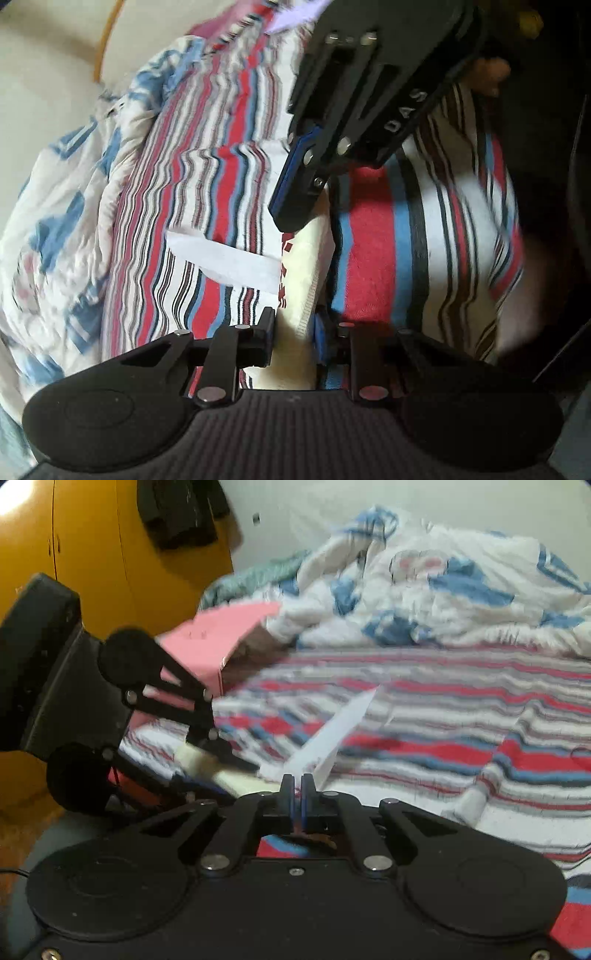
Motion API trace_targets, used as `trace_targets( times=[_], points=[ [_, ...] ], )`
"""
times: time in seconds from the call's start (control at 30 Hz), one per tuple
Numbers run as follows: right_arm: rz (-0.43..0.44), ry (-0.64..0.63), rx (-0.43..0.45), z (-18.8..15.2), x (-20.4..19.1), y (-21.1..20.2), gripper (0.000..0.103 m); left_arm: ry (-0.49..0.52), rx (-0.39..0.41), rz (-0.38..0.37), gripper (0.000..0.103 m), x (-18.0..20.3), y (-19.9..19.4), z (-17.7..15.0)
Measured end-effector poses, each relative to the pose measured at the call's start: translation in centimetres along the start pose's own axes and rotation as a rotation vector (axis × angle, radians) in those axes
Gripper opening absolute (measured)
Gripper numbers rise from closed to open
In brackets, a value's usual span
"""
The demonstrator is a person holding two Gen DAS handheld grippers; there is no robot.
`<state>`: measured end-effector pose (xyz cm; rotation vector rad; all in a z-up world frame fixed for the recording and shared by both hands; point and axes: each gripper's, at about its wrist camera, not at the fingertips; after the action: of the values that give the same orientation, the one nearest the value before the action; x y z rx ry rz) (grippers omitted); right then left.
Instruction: Fold shopping bag
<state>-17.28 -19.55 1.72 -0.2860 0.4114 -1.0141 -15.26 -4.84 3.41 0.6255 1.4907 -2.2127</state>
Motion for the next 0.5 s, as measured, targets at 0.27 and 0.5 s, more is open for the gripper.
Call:
trace_targets(
  times=[0.27, 0.5],
  points=[
    [-0.088, 0.33, 0.294, 1.7, 5.8, -9.3, 0.037, -0.328, 0.036, -0.144, 0.018, -2.4, 1.1, -1.1],
    [-0.439, 0.034, 0.065, 1.5, 8.6, -7.9, 0.023, -0.412, 0.025, -0.184, 0.017, -2.9, 2.5, -1.7]
  ],
)
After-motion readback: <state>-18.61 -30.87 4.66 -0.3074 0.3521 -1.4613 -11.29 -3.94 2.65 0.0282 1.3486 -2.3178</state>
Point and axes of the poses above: each gripper's, at about its wrist camera, not at the fingertips, and y roughly the way its jaws point, x to its right, z to its top
